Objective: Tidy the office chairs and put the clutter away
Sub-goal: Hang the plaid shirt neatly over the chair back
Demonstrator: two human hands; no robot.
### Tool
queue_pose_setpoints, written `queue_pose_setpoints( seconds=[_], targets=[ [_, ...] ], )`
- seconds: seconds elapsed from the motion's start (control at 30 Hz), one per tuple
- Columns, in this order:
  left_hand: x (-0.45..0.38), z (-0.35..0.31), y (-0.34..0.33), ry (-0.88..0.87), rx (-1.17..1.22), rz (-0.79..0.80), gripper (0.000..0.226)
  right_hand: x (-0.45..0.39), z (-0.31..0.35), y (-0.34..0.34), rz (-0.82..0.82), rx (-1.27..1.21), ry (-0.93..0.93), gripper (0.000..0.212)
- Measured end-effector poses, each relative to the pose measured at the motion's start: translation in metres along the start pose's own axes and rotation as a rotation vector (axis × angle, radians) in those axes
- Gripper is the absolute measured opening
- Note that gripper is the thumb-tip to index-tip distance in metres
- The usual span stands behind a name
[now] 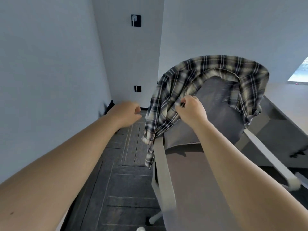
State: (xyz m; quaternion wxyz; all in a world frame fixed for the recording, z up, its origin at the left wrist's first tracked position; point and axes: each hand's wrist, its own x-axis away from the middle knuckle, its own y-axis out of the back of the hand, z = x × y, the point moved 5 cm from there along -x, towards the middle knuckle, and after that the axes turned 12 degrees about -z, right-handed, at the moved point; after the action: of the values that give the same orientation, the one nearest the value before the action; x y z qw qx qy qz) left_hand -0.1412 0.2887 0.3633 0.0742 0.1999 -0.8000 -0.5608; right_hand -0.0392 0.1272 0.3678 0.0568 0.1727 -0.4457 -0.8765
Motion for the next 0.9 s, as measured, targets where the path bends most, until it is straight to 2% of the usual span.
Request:
queue_pose_setpoints(
  seconds=[0.1, 0.3, 0.43, 0.6, 0.77, 0.9],
  targets=[
    [-0.053, 0.001, 0.004, -0.049, -0.019, -0.014, 0.032, -0.049, 0.008, -0.012, -0.051, -0.016, -0.07, 0.028],
    [-0.143, 0.002, 0.013, -0.131, -0.026, 0.002, 0.034, -0.128, 0.024, -0.024, -0.115, -0.04, -0.193, 0.053],
    [-0.198, 0.003, 0.015, -0.226, -0.017, 0.011, 0.032, -0.174, 0.029, -0.03, -0.214, -0.05, -0.352, 0.072],
    [-0.264, 0.003, 0.005, -0.383, -0.009, 0.072, 0.033, -0.204, 0.03, -0.051, -0.273, 0.049, -0.5, 0.095],
    [-0.31, -0.001, -0.004, -0.566, -0.005, 0.158, 0.033, -0.209, 0.033, -0.059, -0.354, -0.002, -0.641, 0.087],
    [-0.325, -0.004, -0.009, -0.654, 0.033, 0.212, 0.033, -0.195, 0.046, -0.059, -0.404, -0.034, -0.676, 0.077]
  ],
)
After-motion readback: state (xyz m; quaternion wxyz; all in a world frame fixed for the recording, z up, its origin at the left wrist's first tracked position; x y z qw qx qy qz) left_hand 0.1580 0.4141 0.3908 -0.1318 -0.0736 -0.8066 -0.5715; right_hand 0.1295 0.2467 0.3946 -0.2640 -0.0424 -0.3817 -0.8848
